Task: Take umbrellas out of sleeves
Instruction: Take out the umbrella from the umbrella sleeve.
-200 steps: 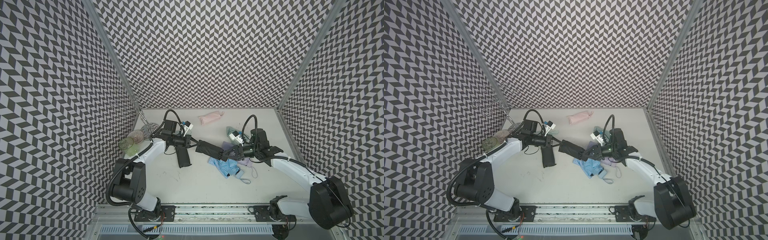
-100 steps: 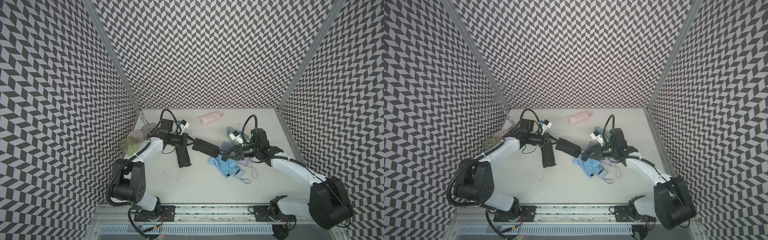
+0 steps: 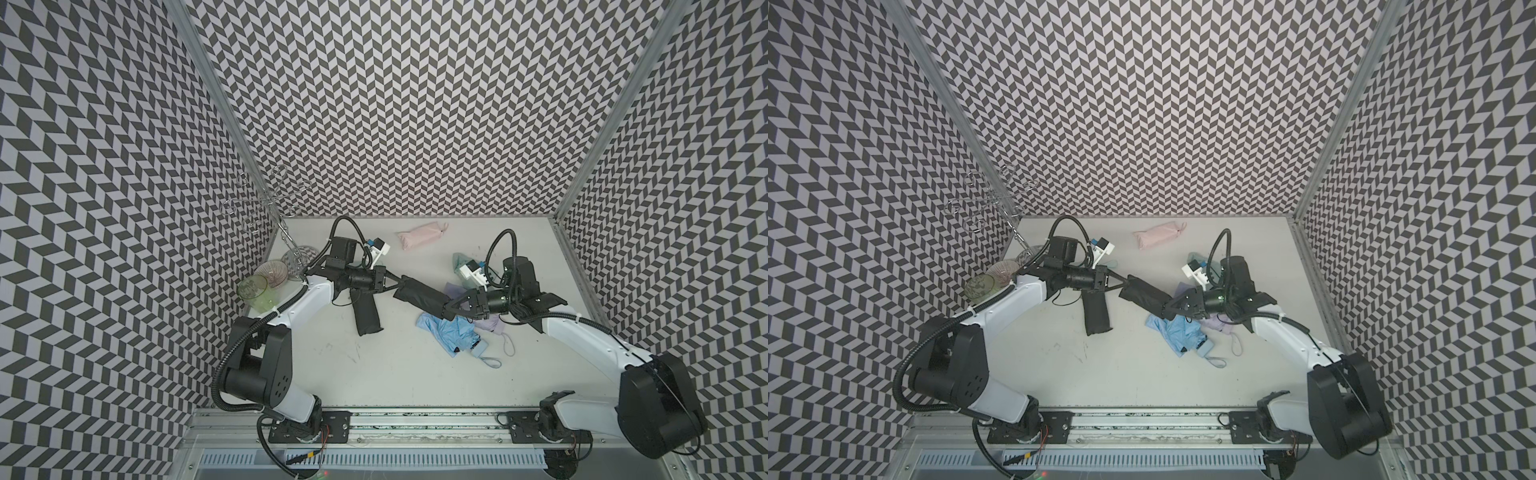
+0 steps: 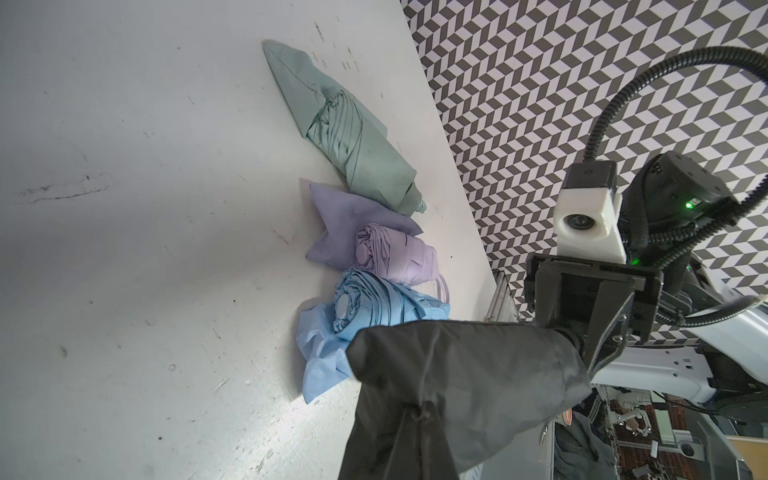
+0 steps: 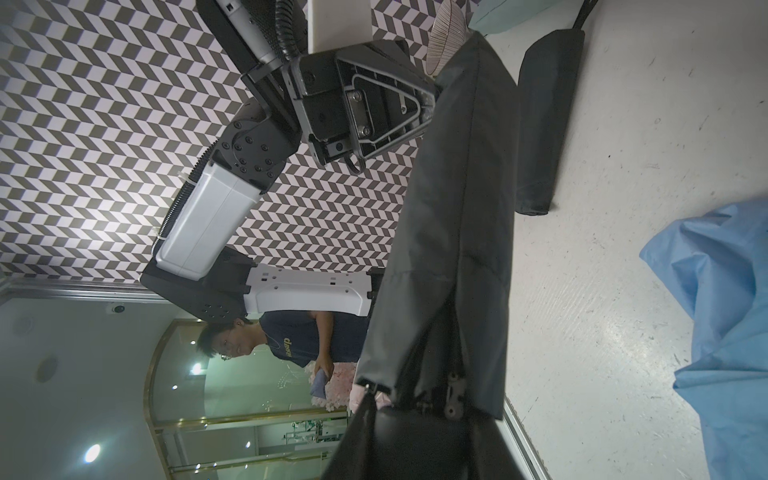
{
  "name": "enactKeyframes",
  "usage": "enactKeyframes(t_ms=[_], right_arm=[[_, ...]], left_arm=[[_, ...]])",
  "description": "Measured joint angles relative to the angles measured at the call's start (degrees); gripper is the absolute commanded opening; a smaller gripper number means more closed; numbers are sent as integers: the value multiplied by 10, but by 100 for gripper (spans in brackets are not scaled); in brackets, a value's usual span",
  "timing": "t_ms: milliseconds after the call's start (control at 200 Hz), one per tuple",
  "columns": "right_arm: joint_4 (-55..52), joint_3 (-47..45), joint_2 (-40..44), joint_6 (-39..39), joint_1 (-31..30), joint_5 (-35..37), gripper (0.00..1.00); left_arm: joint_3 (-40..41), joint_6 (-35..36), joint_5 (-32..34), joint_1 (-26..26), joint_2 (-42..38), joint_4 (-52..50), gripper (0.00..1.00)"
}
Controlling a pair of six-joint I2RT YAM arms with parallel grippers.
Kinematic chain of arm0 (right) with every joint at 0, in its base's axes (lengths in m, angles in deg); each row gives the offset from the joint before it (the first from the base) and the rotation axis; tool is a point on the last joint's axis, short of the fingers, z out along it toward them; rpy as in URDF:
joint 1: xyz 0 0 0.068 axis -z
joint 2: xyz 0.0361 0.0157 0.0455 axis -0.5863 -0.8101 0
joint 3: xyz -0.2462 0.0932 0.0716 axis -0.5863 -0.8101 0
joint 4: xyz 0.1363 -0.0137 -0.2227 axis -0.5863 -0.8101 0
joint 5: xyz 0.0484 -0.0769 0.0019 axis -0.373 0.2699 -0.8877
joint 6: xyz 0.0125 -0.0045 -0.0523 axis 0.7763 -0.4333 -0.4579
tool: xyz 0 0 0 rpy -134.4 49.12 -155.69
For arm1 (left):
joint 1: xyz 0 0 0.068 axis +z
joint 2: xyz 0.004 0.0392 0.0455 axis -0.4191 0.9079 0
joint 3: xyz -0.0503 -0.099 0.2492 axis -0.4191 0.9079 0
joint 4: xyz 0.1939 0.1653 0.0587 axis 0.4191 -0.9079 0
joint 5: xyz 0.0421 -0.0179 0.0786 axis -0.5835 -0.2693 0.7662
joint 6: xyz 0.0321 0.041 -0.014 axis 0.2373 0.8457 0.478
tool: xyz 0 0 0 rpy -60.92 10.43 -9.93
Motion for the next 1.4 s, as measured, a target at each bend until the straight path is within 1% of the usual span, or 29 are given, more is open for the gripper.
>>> enactKeyframes(t_ms=[95,195,315,436,541,796,851,911,1147,1342,1402], right_arm=[[13,-8,-9,0,0,0,11],[7,-17,-19,-2,0,6,10],[-36,-21,-40,-22,0,27,10],[-87,-21,-64,-47,-3,52,14],[-108,-22,-78,-60,-4,66,19],[-109,-22,-100,-73,-7,76,23],[-107,-22,-106,-74,-8,76,25],[-107,-22,-112,-75,-11,77,30],[-103,-18,-133,-77,-16,87,31],[-80,-17,-142,-76,-27,94,41],[-72,-17,-144,-73,-30,95,42]], left_arm=[[18,-10,0,0,-1,25,0],[58,-17,0,0,5,51,0],[116,-25,-1,-4,32,81,0],[175,-37,-2,-13,61,106,0],[203,-53,-5,-19,77,130,0],[218,-78,-12,-19,93,176,0],[220,-82,-13,-19,95,182,0],[221,-86,-14,-19,98,188,0],[224,-93,-17,-19,102,205,0],[229,-102,-27,-19,106,226,0],[230,-105,-30,-19,107,230,0]])
